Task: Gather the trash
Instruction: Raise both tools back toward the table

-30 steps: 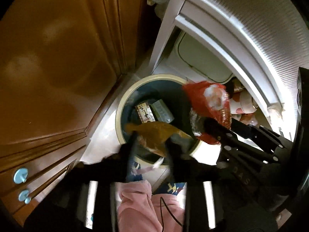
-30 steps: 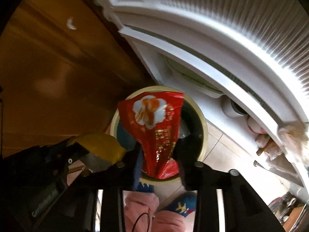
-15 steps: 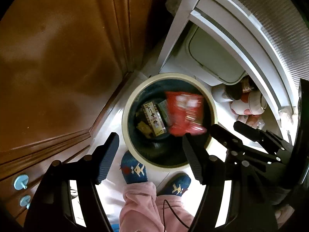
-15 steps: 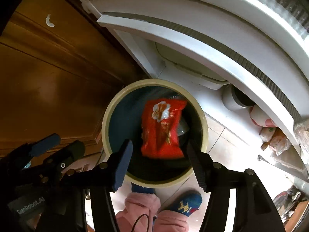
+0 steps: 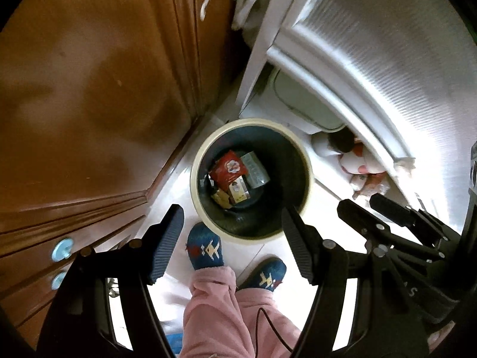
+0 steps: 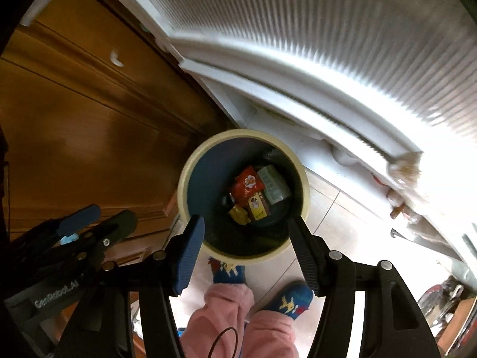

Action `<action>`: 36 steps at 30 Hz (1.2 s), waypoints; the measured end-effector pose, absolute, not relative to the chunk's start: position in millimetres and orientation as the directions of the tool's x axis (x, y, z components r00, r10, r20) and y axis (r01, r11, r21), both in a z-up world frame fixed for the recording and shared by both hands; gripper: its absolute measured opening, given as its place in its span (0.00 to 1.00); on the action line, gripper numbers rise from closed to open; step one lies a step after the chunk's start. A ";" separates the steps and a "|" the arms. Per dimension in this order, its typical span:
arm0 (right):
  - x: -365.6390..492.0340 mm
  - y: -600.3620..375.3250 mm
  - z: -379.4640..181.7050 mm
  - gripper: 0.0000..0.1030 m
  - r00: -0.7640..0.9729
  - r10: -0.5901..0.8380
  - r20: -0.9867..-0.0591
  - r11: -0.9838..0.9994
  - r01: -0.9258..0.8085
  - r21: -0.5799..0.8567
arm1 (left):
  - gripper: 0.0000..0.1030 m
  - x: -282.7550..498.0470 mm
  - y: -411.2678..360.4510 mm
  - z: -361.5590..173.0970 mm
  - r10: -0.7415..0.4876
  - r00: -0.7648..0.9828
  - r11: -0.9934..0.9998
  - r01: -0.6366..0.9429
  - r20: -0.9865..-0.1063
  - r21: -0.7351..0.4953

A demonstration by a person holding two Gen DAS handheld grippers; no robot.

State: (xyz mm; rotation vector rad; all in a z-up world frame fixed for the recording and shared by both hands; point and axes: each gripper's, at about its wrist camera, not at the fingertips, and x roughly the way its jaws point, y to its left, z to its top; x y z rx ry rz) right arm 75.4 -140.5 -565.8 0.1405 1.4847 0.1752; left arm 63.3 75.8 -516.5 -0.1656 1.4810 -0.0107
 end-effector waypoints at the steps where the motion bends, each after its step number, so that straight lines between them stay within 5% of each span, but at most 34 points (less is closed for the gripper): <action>1: 72.5 -141.9 -552.6 0.59 0.083 0.204 -0.976 0.979 -0.031 0.202 | 0.63 61.3 74.0 -505.6 -0.110 0.099 0.989 -0.092 -0.989 -0.119; 23: 10.9 -156.0 -230.7 0.59 0.362 0.304 -0.881 0.939 -0.273 0.211 | 0.63 10.1 47.6 -165.6 -0.092 0.394 0.996 0.014 -0.915 -0.094; 36: 57.6 -179.3 -100.9 0.73 0.502 0.386 -0.774 0.918 -0.296 0.265 | 0.63 52.6 51.9 -17.9 0.000 0.531 1.000 0.006 -0.848 0.004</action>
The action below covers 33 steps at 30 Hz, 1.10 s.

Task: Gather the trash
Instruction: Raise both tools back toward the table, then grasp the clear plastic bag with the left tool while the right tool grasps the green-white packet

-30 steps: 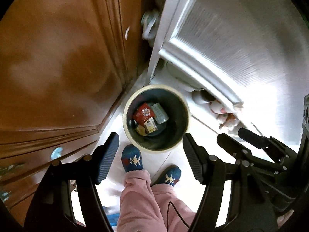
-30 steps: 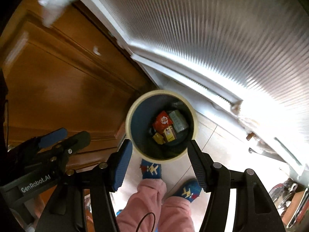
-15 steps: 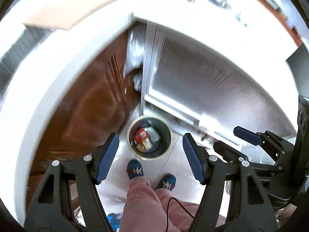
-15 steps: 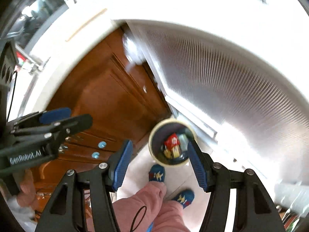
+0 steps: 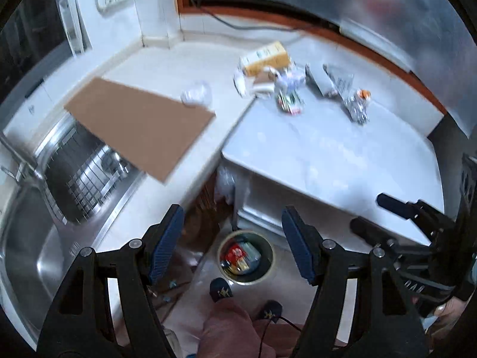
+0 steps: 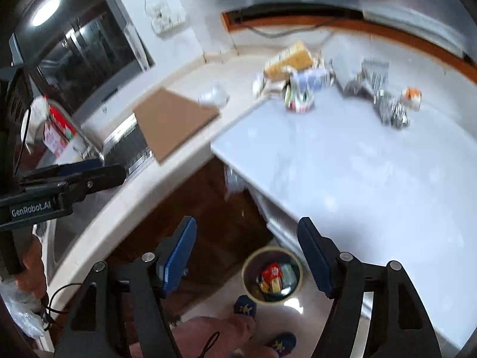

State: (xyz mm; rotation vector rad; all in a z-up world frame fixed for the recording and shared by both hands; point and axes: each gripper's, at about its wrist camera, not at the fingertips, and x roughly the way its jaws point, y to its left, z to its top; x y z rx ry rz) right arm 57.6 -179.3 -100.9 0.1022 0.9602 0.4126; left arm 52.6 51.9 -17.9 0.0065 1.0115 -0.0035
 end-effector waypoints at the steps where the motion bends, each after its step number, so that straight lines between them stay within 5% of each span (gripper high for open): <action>1: 66.0 -181.1 -91.8 0.74 0.517 0.382 -0.766 0.920 -0.291 0.263 | 0.63 60.0 53.9 -11.3 0.011 0.539 1.000 0.001 -0.842 0.014; 11: 194.9 -178.1 -66.3 0.86 0.549 0.336 -0.765 0.942 -0.200 0.270 | 0.63 172.3 93.2 -8.8 -0.003 0.514 1.000 -0.002 -0.858 -0.004; 33: 392.3 -136.9 -199.1 0.86 0.424 0.187 -0.886 0.982 -0.089 0.164 | 0.63 378.4 136.0 -151.7 -0.035 0.312 0.996 -0.069 -0.950 -0.060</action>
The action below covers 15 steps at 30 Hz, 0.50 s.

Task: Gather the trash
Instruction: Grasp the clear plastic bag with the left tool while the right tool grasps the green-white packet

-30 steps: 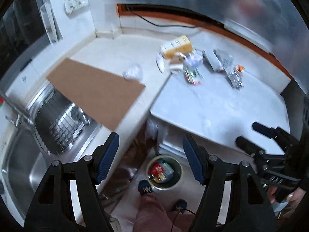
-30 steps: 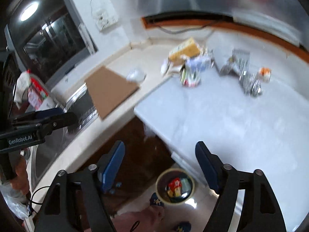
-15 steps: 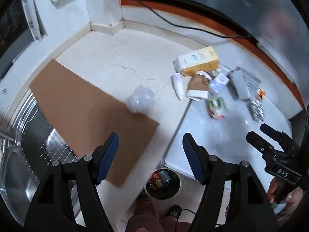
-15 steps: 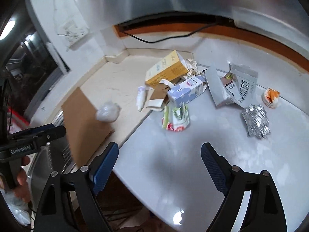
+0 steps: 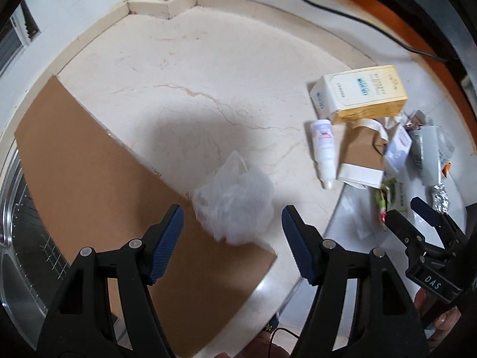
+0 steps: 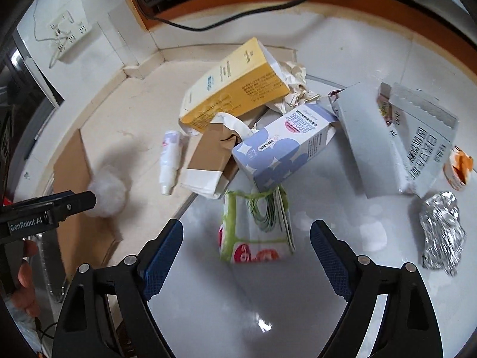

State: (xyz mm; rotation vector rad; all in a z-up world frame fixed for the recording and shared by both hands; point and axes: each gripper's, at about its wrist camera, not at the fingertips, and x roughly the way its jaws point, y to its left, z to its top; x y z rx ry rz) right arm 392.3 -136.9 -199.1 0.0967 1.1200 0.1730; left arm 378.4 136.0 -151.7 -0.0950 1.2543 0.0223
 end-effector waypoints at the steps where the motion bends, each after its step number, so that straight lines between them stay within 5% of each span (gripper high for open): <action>1: 394.4 -135.8 -201.8 0.86 0.422 0.183 -0.888 0.983 -0.090 0.159 | 0.63 381.4 135.8 -155.8 -0.035 0.306 0.996 -0.070 -0.951 -0.059; 7: 402.9 -128.7 -217.6 0.79 0.402 0.144 -0.904 0.989 -0.086 0.119 | 0.63 394.3 134.1 -178.2 -0.016 0.275 0.996 -0.075 -0.961 -0.038; 15: 398.3 -114.5 -222.7 0.38 0.413 0.105 -0.905 0.991 -0.119 0.060 | 0.40 396.2 133.4 -183.9 -0.021 0.288 0.996 -0.079 -0.957 -0.045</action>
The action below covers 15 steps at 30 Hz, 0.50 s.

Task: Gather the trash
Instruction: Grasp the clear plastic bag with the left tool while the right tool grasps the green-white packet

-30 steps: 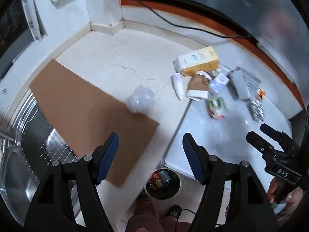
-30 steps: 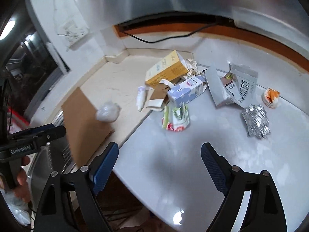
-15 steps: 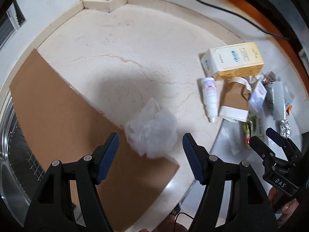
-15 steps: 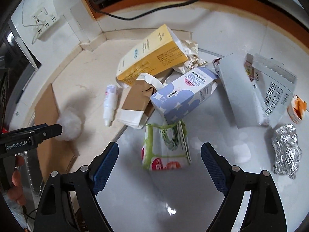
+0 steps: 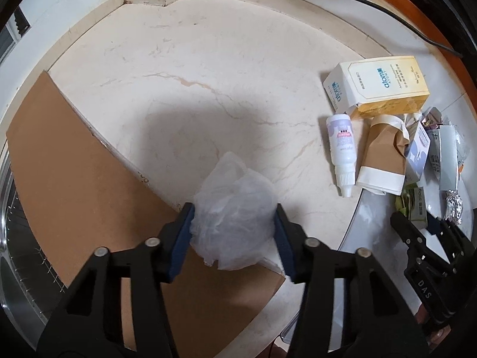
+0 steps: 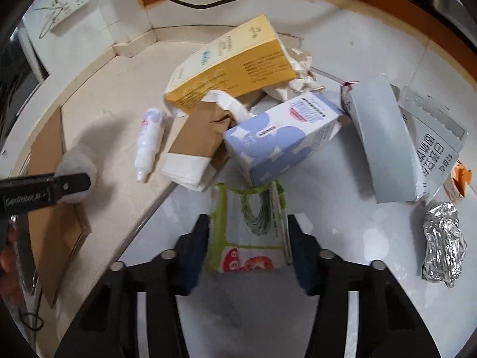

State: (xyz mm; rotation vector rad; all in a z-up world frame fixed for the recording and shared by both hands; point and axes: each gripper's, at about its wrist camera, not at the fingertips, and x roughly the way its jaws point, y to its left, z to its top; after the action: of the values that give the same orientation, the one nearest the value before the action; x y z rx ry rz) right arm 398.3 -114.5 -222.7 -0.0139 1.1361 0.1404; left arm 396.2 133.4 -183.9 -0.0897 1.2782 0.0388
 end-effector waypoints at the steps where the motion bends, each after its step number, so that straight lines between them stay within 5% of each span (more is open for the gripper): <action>1: 397.5 -114.2 -222.2 0.36 0.414 0.113 -0.903 0.991 -0.115 0.072 | 0.39 396.2 133.4 -183.3 -0.022 0.292 0.996 -0.077 -0.956 -0.046; 6: 387.9 -120.6 -213.0 0.24 0.445 0.151 -0.883 0.988 -0.085 0.127 | 0.31 389.6 133.2 -175.5 -0.033 0.326 0.995 -0.078 -0.945 -0.062; 15: 343.3 -136.5 -176.8 0.20 0.495 0.219 -0.841 0.975 -0.087 0.203 | 0.30 356.3 124.9 -139.7 -0.110 0.401 0.989 -0.049 -0.910 -0.141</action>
State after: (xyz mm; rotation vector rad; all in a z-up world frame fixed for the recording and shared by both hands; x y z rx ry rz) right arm 343.2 -136.5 -176.8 0.1406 1.0369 0.1864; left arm 356.3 124.9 -139.7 -0.1537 1.1589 -0.0384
